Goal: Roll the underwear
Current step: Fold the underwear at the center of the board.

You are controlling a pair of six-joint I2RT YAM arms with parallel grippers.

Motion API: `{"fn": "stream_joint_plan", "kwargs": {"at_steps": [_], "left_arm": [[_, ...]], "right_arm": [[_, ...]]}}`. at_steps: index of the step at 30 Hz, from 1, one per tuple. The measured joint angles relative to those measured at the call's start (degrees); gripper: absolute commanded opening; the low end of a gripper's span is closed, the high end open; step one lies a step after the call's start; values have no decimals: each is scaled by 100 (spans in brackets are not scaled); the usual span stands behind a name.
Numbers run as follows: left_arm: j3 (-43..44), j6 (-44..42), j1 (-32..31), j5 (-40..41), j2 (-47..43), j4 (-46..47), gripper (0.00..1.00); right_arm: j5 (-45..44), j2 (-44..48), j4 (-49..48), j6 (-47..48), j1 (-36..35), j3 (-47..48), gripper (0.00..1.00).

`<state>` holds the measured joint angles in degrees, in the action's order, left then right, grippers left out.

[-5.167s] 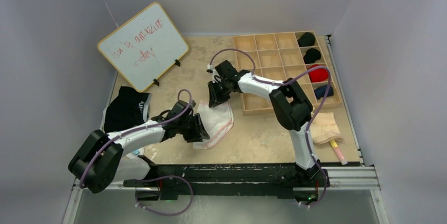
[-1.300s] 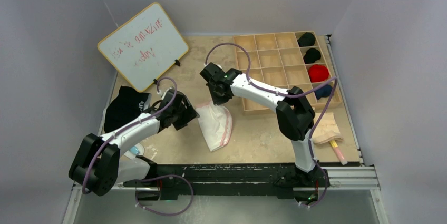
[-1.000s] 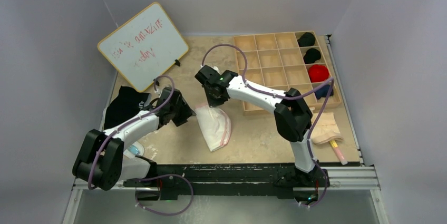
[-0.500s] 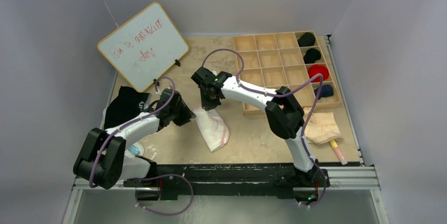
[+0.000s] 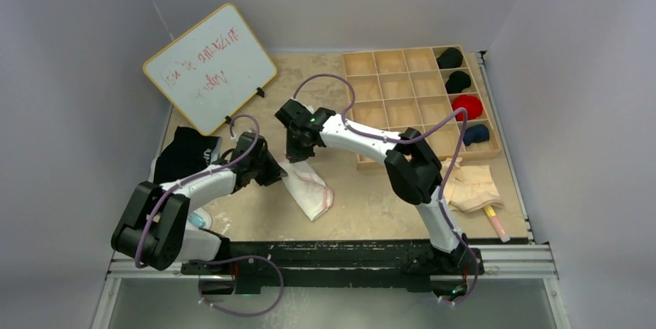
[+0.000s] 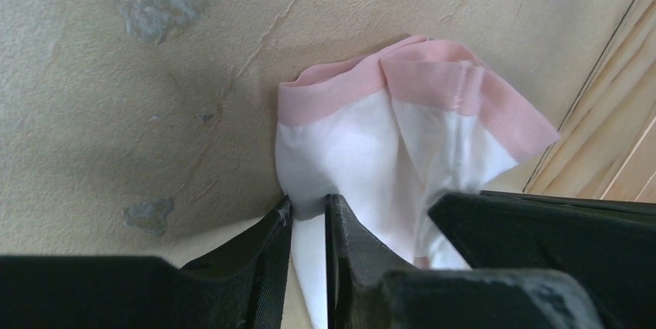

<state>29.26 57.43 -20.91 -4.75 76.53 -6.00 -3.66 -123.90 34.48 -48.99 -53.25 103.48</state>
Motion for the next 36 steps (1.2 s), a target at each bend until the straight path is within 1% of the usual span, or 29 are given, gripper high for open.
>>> {"fn": "stream_joint_plan", "kwargs": {"at_steps": [13,19,25,28,29,31,32,33,36], "left_arm": [[-85,22,24,-57,28,221,15],[-116,28,26,-52,-48,192,15],[-192,57,26,72,-291,24,32],[-249,87,26,203,-494,-184,40],[-256,111,26,264,-579,-289,44],[-278,170,26,407,-787,-509,55],[-280,192,26,466,-885,-605,66],[-282,208,26,553,-1005,-717,73],[-291,297,28,813,-1451,-1051,76]], "right_arm": [[177,-114,-221,-166,-151,11,0],[227,-151,-358,-249,-155,11,0],[472,-240,-452,-367,-153,-107,0],[522,-297,-479,-387,-153,-166,0],[535,-323,-494,-389,-151,-170,0],[616,-341,-533,-391,-146,-208,0],[636,-341,-542,-391,-149,-227,0],[649,-341,-555,-389,-149,-238,0],[682,-341,-584,-385,-149,-254,0]]}}
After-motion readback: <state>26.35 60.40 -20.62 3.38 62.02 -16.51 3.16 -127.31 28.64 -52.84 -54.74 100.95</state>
